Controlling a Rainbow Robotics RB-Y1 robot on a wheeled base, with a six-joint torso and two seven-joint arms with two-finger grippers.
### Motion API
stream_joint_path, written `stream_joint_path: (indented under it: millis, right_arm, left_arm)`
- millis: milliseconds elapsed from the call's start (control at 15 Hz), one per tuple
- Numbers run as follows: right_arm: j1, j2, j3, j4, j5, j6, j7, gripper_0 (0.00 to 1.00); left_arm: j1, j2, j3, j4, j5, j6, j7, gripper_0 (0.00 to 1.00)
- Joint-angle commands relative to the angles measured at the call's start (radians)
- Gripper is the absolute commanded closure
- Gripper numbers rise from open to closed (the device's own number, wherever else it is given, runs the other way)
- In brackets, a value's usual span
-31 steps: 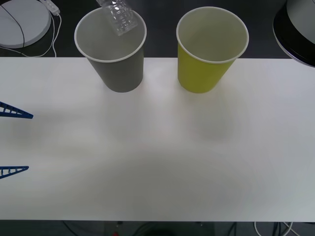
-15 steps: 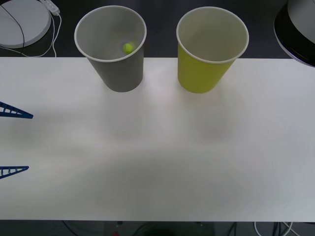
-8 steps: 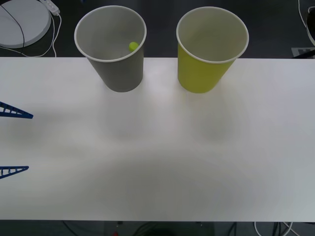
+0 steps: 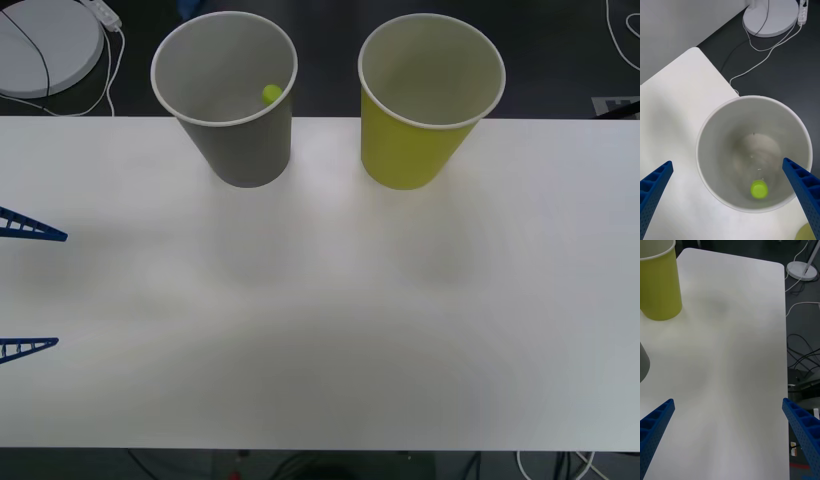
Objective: Put the can into the green bin and the plastic bottle into the gray bin
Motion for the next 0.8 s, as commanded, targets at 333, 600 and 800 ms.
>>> stream_joint_path:
  millis: [333,600,800]
  right_arm:
    - [0.124,-0.146,-0.051,-0.227,-0.040,0.031,0.067,0.00]
    - [0.210,-0.247,-0.058,-0.350,-0.131,0.086,0.170,0.00]
    - [0.272,-0.326,-0.059,-0.448,-0.169,0.130,0.239,0.00]
  left_arm:
    - [0.000,0.000,0.000,0.000,0.000,0.000,0.000,0.00]
    - [0.000,0.000,0.000,0.000,0.000,0.000,0.000,0.00]
    - [0.000,0.000,0.000,0.000,0.000,0.000,0.000,0.00]
